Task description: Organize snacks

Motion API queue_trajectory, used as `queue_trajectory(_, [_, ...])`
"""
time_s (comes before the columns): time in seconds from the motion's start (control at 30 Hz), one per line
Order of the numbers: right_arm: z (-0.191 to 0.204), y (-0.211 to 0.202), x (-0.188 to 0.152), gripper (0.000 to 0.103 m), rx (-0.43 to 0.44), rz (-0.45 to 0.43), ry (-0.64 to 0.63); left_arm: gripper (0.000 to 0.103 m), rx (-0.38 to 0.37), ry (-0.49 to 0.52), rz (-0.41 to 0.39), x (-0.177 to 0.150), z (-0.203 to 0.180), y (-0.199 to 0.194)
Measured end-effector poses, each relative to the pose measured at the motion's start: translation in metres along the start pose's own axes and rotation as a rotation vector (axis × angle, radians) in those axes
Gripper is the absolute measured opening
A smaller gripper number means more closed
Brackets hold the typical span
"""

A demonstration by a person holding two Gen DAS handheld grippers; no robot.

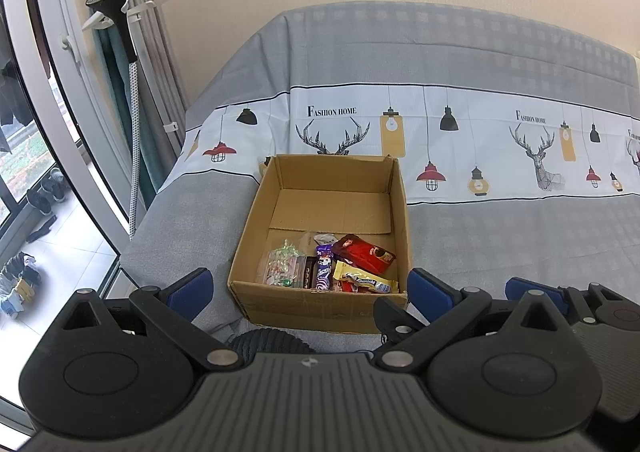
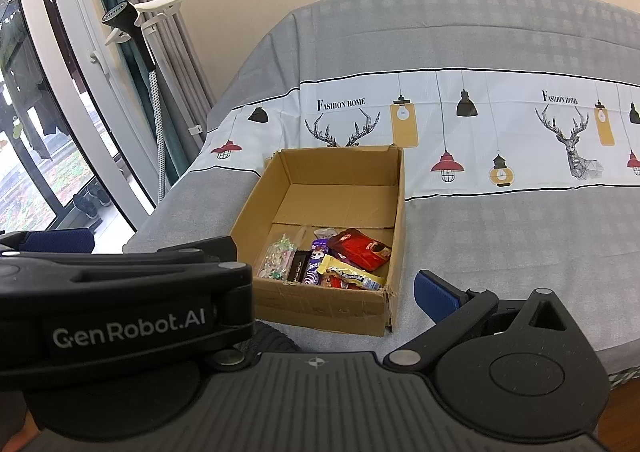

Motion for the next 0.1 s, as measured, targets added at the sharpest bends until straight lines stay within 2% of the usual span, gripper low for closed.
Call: queue_trajectory(0.1, [-0.0001, 0.0003, -0.0015, 0.102, -0.002, -0.002, 0.001, 0.103, -0.005, 0.005, -0.002, -0.0013, 0.0011, 0.0022])
Point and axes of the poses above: each gripper's, at about its wrist camera, not at the fingertips, and y roughly the way its jaws point, z to its left, x to its top, the point moved 4 cm from there along y, roughly the way its jaws point, and after that the axes turned 13 degrees about y, right-handed, at the moved point
